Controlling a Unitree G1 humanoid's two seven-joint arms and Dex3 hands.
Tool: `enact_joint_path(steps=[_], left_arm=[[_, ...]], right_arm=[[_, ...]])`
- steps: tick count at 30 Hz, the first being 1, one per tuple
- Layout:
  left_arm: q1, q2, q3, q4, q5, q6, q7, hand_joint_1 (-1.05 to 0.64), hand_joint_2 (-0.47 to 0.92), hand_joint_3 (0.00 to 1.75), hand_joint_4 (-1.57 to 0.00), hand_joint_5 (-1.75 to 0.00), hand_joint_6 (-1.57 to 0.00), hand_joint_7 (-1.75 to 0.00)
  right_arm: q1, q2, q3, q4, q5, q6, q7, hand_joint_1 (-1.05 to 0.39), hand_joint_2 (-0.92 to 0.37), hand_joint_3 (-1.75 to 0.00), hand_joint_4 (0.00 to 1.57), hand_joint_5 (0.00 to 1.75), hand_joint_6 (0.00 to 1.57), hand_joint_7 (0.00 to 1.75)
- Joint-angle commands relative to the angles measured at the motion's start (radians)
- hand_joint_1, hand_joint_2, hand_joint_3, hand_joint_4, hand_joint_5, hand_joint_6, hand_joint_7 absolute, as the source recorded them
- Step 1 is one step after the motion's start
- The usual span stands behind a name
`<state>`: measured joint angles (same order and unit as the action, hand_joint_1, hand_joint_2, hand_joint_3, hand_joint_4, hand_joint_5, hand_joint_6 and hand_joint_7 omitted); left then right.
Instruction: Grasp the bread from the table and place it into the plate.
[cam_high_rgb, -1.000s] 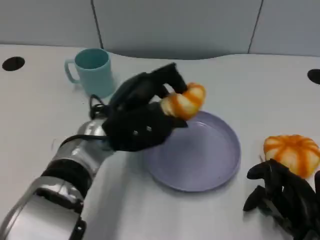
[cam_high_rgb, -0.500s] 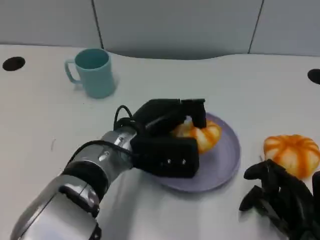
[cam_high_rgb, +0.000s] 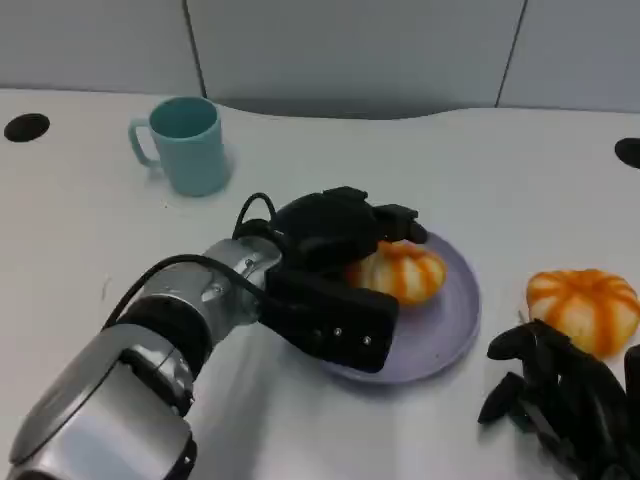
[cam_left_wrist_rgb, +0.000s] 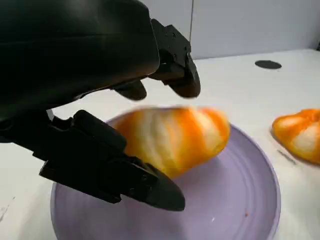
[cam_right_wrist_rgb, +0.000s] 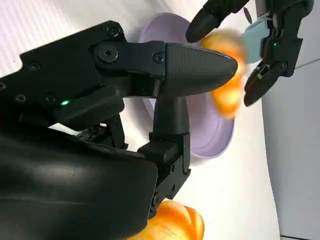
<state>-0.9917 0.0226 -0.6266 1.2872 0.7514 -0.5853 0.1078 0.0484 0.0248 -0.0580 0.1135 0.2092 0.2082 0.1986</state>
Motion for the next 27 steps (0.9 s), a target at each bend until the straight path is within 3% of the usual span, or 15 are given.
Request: enact_joint_path(steps=[1,7,11,14,17,20,22,27], left_arm=[[-0.043,0.021,-0.003,-0.006,-0.001,0.002,-0.034,-0.86,0.92,0.21,0.0,-0.02,0.0,-0.23],[-0.063,0.052,0.045,-0.027,-0.056,-0.027,-0.099,-0.92,0.92,0.3,0.0,0.0,0.0,-0.14],[-0.04,0.105,0.179,-0.062,-0.222,-0.1,-0.234,-0.91,0.92,0.32,-0.02,-0.01,-0.03,-0.15],[-0.028,0.117,0.21,-0.081,-0.263,-0.108,-0.282,-0.9,0.92,0.32,-0.03,-0.02,-0.04,-0.14],[0.071,0.133,0.398,-0.119,-0.53,-0.151,-0.47,-0.86,0.92,0.32,-0.1,-0.06,-0.11,-0.16],[0.186,0.133,0.576,-0.181,-0.78,-0.078,-0.629,-0.82,0.92,0.33,-0.23,-0.13,-0.2,-0.17],[0.262,0.122,0.693,-0.238,-0.967,0.056,-0.779,-0.76,0.92,0.33,-0.3,-0.18,-0.24,-0.17],[0.435,0.129,0.84,-0.401,-1.229,0.382,-0.988,-0.65,0.92,0.29,-0.47,-0.32,-0.32,-0.11]], right_arm=[[0.0,-0.007,-0.008,0.011,0.006,-0.004,-0.001,-0.35,-0.92,-0.6,0.61,1.75,0.41,1.71],[-0.002,-0.007,-0.012,0.01,0.009,0.004,-0.005,-0.36,-0.92,-0.58,0.61,1.75,0.41,1.72],[-0.003,-0.011,-0.01,0.006,-0.002,0.008,-0.011,-0.37,-0.92,-0.58,0.61,1.75,0.4,1.71],[-0.004,-0.012,-0.008,0.006,-0.004,0.008,-0.012,-0.37,-0.92,-0.58,0.61,1.75,0.4,1.71],[-0.004,-0.016,-0.01,0.012,0.001,0.0,-0.002,-0.36,-0.92,-0.59,0.61,1.75,0.4,1.71],[-0.005,-0.025,-0.011,0.019,0.001,-0.008,0.013,-0.36,-0.92,-0.6,0.61,1.75,0.4,1.72],[-0.006,-0.028,-0.013,0.022,0.003,-0.009,0.021,-0.36,-0.92,-0.61,0.6,1.75,0.4,1.72],[-0.004,-0.031,-0.013,0.016,0.0,-0.001,0.015,-0.37,-0.92,-0.6,0.61,1.75,0.4,1.72]])
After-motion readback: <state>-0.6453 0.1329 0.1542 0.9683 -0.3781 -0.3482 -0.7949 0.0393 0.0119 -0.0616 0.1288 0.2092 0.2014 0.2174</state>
